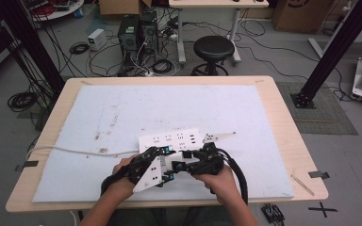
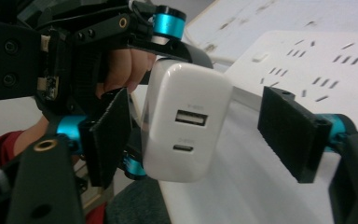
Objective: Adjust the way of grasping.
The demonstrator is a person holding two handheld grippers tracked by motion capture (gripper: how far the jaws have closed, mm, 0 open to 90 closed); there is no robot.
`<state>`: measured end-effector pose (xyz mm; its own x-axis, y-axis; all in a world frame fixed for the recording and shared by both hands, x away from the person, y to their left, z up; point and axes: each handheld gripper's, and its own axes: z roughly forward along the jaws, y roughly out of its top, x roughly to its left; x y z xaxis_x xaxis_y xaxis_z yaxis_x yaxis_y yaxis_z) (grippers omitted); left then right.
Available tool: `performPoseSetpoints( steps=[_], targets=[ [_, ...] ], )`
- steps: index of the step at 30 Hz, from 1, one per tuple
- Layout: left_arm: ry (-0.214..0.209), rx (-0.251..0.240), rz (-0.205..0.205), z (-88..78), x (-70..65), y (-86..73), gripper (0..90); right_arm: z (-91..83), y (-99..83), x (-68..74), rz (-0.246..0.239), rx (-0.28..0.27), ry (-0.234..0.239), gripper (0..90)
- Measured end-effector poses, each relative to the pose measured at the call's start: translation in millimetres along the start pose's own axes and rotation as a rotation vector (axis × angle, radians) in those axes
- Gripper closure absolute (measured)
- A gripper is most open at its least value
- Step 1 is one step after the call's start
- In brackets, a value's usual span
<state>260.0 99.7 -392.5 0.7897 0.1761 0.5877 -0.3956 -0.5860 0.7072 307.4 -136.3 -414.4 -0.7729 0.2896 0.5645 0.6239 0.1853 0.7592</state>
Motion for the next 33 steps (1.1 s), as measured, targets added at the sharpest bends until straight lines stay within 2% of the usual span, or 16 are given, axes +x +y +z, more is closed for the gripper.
performPoseSetpoints(
  steps=[2, 4, 5, 8, 10, 17, 21, 23, 25, 26, 27, 30, 33],
  targets=[
    [0.006, -0.003, 0.007, 0.3, -0.5, 1.0, 42.4, 2.0, -1.4, -1.1, 0.012, -0.004, 0.030, 37.2],
    [0.002, -0.008, 0.017, 0.6, -0.7, 1.7, 42.4, 2.4, -1.7, -1.6, 0.018, -0.009, 0.039, 39.3],
    [0.007, -0.005, 0.025, 0.7, -1.4, 2.2, 42.4, 2.5, -2.3, -2.3, 0.030, -0.013, 0.054, 43.5],
    [0.002, -0.006, 0.030, 2.2, -2.5, 2.7, 42.4, 2.5, -2.3, -2.2, 0.030, -0.013, 0.061, 45.0],
    [-0.001, -0.004, 0.035, 3.1, -2.4, 2.8, 42.4, 2.2, -2.6, -2.6, 0.024, -0.011, 0.088, 54.5],
    [0.006, 0.003, 0.053, 4.4, -2.6, 4.5, 42.1, 0.6, -2.4, -4.8, 0.061, -0.014, 0.112, 61.3],
    [-0.002, 0.006, 0.019, 5.3, -1.0, 4.1, 41.2, 0.3, -1.5, -5.0, 0.068, -0.014, 0.121, 62.6],
    [0.004, 0.003, 0.001, 4.4, 0.0, 4.2, 34.1, -2.1, -0.4, -4.6, 0.059, -0.008, 0.099, 63.0],
    [-0.004, -0.005, -0.007, 2.6, 1.3, 4.2, 32.3, -4.6, 0.2, -5.5, 0.060, -0.011, 0.092, 63.0],
    [0.008, -0.003, -0.007, 1.0, 1.7, 4.5, 32.3, -4.6, 0.2, -5.5, 0.060, -0.011, 0.092, 63.0],
    [0.011, -0.005, -0.013, -0.3, 2.2, 4.6, 28.8, -6.5, 0.8, -5.9, 0.058, -0.009, 0.086, 63.0],
    [0.012, -0.020, -0.036, -6.9, 5.8, 5.0, 27.0, -12.4, 1.7, -7.4, 0.061, -0.020, 0.069, 63.0],
    [0.024, -0.037, -0.073, -16.4, 11.2, 4.2, 24.9, -18.6, 2.5, -9.2, 0.051, -0.036, 0.053, 63.0]
  ],
)
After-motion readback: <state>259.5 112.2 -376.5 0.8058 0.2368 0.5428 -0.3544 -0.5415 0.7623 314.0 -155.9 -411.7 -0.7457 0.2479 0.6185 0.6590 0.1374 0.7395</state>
